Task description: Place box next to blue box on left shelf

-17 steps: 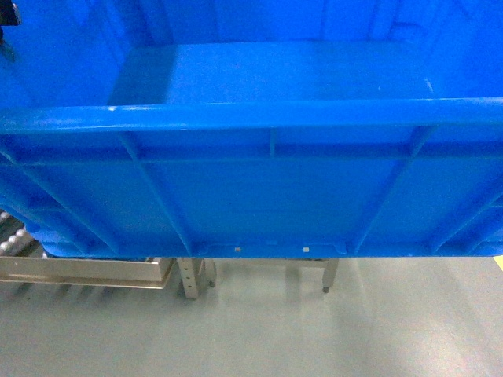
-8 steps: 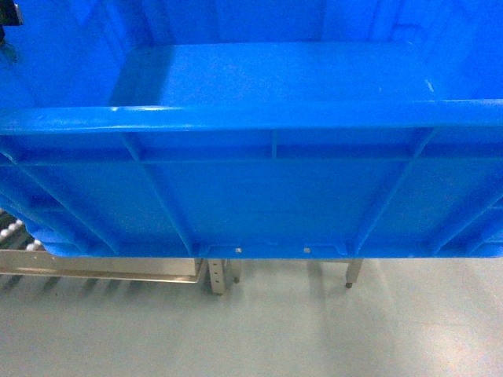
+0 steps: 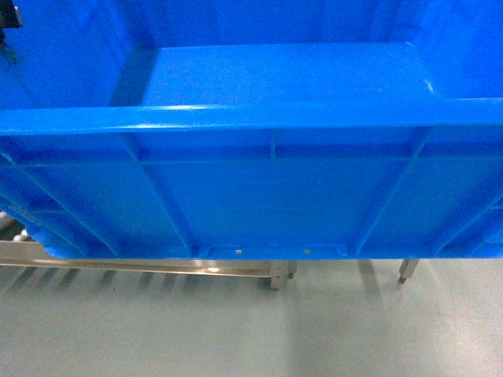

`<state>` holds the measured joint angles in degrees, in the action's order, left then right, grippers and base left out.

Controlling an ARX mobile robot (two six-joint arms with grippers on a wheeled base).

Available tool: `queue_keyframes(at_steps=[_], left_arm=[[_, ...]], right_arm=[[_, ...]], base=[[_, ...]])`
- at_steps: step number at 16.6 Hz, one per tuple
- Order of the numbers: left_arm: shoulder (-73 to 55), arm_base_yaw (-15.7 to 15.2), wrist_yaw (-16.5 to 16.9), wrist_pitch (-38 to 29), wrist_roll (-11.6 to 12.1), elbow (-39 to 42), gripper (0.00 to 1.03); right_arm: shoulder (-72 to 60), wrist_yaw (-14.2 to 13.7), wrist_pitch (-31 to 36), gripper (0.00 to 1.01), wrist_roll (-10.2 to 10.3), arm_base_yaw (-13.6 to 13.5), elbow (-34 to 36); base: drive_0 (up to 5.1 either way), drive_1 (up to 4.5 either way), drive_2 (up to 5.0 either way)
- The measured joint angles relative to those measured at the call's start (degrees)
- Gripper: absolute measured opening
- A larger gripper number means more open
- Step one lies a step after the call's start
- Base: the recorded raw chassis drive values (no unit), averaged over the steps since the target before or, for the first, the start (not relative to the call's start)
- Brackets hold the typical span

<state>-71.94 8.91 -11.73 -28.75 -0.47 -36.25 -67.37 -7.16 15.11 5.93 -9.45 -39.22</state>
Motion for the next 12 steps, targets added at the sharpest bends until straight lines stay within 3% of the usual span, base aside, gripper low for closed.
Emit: queue_keyframes(at_steps=[12], left_arm=[[0.0, 0.0, 0.1, 0.0, 0.0, 0.0, 0.18]], right_arm=[[0.0, 0.0, 0.1, 0.09, 0.0, 0.0, 0.0]], base=[[-5.0, 2.37, 2.4]])
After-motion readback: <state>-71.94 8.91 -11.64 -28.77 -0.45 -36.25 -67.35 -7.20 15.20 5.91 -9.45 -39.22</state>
